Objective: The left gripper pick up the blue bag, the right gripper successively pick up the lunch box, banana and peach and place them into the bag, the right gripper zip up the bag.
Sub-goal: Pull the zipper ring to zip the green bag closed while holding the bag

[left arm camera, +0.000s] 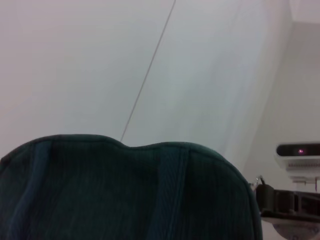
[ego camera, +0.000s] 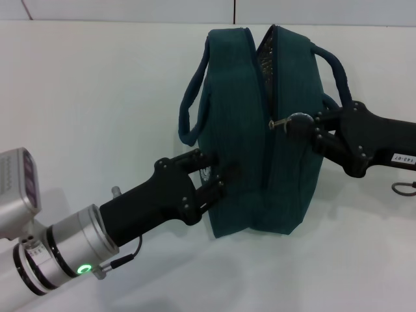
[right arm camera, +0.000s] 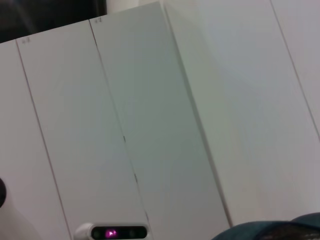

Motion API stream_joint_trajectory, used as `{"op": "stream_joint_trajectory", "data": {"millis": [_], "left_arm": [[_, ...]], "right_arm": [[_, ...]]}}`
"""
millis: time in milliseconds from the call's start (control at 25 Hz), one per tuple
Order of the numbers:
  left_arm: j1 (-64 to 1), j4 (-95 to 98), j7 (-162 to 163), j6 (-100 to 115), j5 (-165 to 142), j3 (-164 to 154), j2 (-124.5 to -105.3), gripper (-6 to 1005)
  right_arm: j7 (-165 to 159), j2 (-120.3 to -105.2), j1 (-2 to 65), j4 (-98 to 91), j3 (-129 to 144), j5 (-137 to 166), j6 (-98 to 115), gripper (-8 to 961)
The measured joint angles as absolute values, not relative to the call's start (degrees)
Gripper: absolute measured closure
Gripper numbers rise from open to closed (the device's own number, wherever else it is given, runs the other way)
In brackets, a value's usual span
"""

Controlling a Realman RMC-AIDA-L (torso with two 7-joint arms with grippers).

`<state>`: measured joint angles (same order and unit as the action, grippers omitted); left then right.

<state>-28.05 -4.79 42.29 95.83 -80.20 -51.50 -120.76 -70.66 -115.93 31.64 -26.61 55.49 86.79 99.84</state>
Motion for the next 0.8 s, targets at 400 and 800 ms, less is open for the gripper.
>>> {"op": "stream_joint_trajectory", "data": {"millis": [400,800], "left_arm": [[-28.40,-6.00,39.50,93.90,-80.61,-51.59,-120.76,785],[-28.39,-6.64,37.95,92.63,-81.79,-51.65,-120.76,923]], "right_arm": [[-70.62,-116.02,32.20,-25.33,55.66,83.56,97.81,942],[-70.57,-116.01,33.03,-23.88,55.54,81.55,94.80,943]]}}
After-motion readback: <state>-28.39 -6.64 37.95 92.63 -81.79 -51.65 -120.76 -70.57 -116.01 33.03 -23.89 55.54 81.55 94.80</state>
